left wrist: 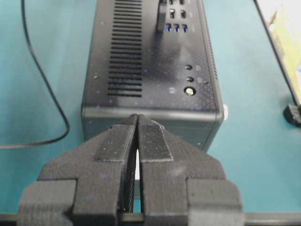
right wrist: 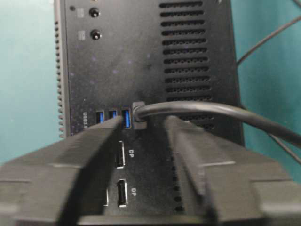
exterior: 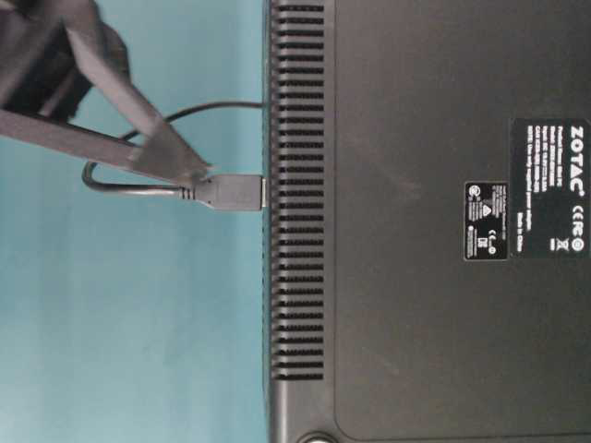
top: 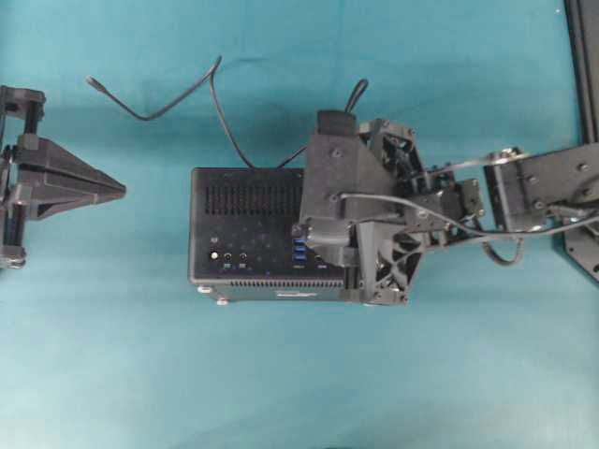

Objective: Insert the USB into the PC box with both arms.

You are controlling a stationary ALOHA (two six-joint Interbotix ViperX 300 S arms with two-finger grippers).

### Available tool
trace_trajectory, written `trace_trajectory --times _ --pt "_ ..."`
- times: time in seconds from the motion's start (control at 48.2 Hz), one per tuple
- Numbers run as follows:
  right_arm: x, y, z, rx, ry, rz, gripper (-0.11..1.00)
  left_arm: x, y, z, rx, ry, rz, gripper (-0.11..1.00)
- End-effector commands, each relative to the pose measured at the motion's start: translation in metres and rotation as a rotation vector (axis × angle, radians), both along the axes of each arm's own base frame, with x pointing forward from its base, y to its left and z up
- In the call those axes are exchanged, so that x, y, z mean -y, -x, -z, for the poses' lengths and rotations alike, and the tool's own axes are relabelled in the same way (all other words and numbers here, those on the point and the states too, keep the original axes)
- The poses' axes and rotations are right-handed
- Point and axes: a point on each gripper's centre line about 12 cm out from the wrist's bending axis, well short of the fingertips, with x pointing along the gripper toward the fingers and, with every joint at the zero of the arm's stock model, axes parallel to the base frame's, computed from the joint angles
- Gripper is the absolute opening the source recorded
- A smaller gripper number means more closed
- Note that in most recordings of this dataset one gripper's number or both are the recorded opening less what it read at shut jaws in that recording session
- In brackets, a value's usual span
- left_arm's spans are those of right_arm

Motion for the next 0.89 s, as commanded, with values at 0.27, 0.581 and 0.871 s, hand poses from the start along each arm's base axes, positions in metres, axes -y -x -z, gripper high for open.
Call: trace_trajectory --times 0.27,0.581,0.871 --pt "0.003 0.022 -0.03 0.073 -0.011 -0.002 0.58 0.0 -0.002 -0.007 0.02 -0.003 0.001 0.0" --pt "0.009 0.059 -0.042 0.117 -0.025 -0.004 0.59 0.0 -0.002 -0.007 0.021 -0.018 0.007 0.0" --pt "0.013 0.081 -0.045 0.142 -0.032 -0.004 0.59 0.004 0.001 -0.013 0.05 -0.077 0.04 0.0"
